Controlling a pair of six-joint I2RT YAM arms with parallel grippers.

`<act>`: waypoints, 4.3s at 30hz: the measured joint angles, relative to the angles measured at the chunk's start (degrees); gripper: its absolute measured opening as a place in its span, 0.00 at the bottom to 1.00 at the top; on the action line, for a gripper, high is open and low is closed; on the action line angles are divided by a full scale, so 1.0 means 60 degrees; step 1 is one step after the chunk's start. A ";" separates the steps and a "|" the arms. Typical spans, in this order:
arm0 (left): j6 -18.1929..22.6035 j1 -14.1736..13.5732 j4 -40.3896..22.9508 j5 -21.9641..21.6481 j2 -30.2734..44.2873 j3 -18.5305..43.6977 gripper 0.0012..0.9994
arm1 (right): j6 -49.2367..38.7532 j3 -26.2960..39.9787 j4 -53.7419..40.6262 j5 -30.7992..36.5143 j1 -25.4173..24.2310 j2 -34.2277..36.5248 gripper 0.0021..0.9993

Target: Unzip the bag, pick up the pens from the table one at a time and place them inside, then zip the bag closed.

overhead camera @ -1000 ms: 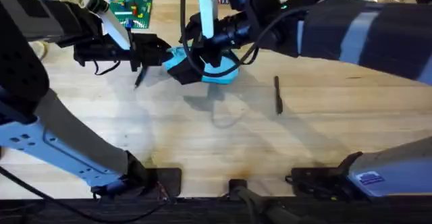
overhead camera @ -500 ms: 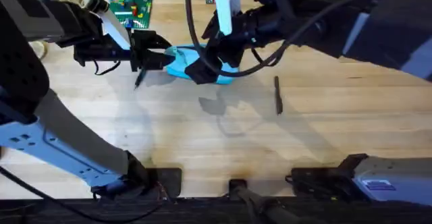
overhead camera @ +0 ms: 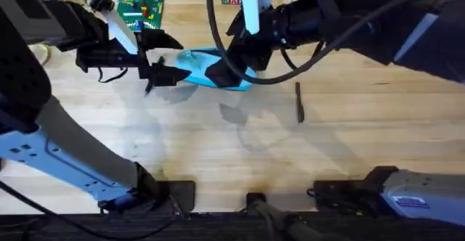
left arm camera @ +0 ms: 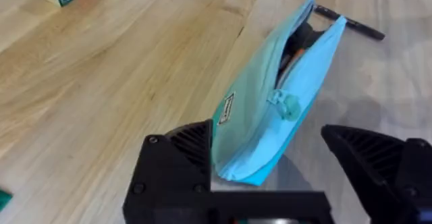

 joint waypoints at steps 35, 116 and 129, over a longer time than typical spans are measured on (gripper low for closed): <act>-0.1184 0.0181 -0.5261 -0.2460 0.0000 0.4674 1.00 | 0.0000 0.0000 -0.0372 0.0746 -0.0806 -0.0615 1.00; -1.1161 -0.1054 -0.3871 -0.7197 -0.8116 0.1645 1.00 | -0.5837 0.0000 -0.1137 -0.0274 -0.1654 0.1101 0.03; -1.1161 -0.1054 -0.3871 -0.7197 -0.8116 0.1645 1.00 | -0.5734 0.0000 -0.1064 -0.0274 -0.1654 0.2177 0.03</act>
